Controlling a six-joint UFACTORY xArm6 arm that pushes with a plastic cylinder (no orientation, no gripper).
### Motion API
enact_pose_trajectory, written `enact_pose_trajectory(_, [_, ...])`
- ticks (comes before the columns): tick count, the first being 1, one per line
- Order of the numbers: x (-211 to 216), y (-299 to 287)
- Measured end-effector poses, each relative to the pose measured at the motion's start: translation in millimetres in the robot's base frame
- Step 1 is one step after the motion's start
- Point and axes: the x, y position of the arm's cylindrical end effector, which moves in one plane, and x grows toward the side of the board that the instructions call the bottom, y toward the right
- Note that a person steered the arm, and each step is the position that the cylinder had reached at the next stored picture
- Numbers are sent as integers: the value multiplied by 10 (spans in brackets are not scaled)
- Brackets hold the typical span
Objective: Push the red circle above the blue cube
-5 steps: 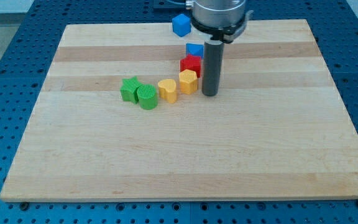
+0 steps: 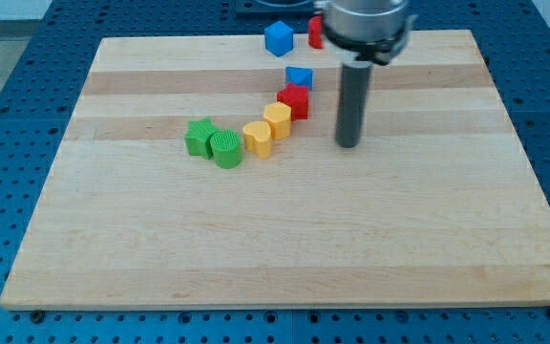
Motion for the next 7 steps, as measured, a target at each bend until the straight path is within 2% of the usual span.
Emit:
enact_pose_trajectory(1, [-180, 340])
enact_pose_trajectory(4, [-1622, 1356])
enact_pose_trajectory(5, [-2126, 1282])
enact_pose_trajectory(7, [-2195, 766])
